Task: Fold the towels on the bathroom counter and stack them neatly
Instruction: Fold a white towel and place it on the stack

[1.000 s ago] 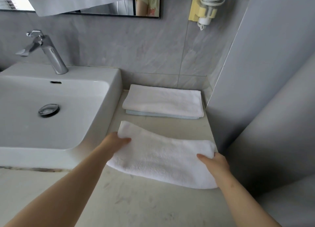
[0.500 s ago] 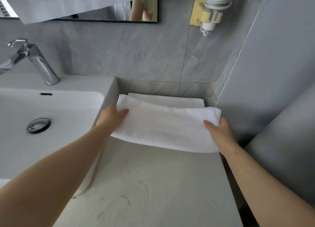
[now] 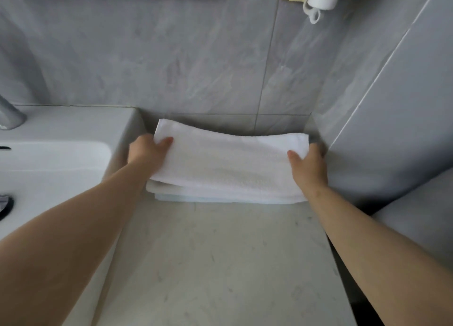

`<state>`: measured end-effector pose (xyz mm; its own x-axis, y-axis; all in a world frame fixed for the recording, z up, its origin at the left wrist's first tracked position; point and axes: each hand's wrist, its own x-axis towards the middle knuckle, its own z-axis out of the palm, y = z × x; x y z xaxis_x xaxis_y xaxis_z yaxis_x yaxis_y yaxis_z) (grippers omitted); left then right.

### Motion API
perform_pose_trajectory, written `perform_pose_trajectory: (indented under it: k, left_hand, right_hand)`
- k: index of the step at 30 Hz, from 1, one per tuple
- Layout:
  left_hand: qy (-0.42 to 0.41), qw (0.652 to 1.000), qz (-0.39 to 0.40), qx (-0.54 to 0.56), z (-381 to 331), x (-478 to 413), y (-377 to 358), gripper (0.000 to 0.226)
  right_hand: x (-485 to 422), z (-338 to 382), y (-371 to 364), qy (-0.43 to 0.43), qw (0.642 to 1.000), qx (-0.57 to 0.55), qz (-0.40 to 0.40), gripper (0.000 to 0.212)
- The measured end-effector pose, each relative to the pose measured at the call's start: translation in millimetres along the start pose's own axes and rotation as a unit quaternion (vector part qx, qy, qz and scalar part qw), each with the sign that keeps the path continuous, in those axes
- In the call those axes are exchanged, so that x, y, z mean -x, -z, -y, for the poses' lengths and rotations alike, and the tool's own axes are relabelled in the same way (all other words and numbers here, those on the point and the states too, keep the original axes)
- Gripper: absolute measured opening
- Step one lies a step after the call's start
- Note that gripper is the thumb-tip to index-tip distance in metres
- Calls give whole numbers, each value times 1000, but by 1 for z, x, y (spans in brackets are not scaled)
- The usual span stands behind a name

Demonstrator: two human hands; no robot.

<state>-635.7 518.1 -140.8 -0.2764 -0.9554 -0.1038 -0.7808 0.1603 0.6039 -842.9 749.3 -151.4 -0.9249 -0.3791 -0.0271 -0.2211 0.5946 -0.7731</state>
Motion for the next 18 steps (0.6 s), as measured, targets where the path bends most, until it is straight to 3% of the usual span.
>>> perform_pose_trajectory:
  k: [10, 18]
  left_hand:
    - [38, 999, 17, 2, 13, -5, -28, 45]
    - [26, 996, -15, -79, 27, 4, -48, 50]
  right_hand:
    - [-23, -23, -22, -11, 998, 47, 30, 34]
    - [-29, -33, -31, -29, 996, 81, 37, 41]
